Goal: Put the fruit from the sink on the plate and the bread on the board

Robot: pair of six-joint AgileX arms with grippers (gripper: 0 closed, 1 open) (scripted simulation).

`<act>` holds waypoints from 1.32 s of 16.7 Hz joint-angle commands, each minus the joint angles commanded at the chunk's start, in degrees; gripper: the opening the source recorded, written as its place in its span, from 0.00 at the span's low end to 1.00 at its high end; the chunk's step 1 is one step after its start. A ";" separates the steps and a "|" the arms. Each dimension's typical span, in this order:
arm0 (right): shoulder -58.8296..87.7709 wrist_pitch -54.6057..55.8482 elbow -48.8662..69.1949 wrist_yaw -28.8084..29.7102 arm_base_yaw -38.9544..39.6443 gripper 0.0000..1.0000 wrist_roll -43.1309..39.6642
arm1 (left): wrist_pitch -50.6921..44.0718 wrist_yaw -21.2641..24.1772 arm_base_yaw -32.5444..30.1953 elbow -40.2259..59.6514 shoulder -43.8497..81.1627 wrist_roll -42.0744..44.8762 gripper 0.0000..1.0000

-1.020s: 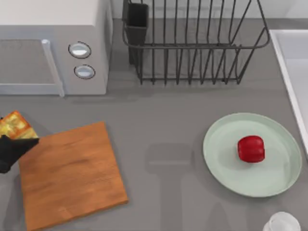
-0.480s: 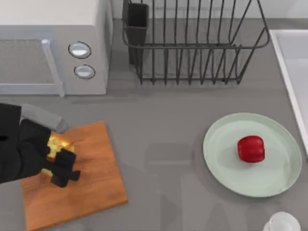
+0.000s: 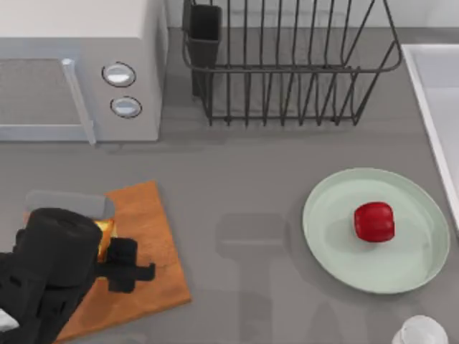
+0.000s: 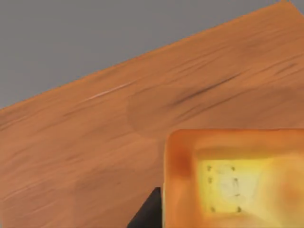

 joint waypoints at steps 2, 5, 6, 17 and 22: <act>0.00 0.00 0.00 0.00 0.00 1.00 0.00 | 1.00 -5.06 -3.44 -1.45 -1.36 -4.44 0.00; 0.00 0.00 0.00 0.00 0.00 1.00 0.00 | 1.71 -8.70 -5.91 -2.49 -2.33 -7.64 0.00; 0.00 0.00 0.00 0.00 0.00 1.00 0.00 | 1.71 -8.70 -5.91 -2.49 -2.33 -7.64 0.00; 0.00 0.00 0.00 0.00 0.00 1.00 0.00 | 8.08 -7.37 -4.15 -2.24 3.87 -6.14 0.00; 0.00 0.00 0.00 0.00 0.00 1.00 0.00 | 13.85 -6.14 -2.55 -2.20 8.94 -4.85 0.00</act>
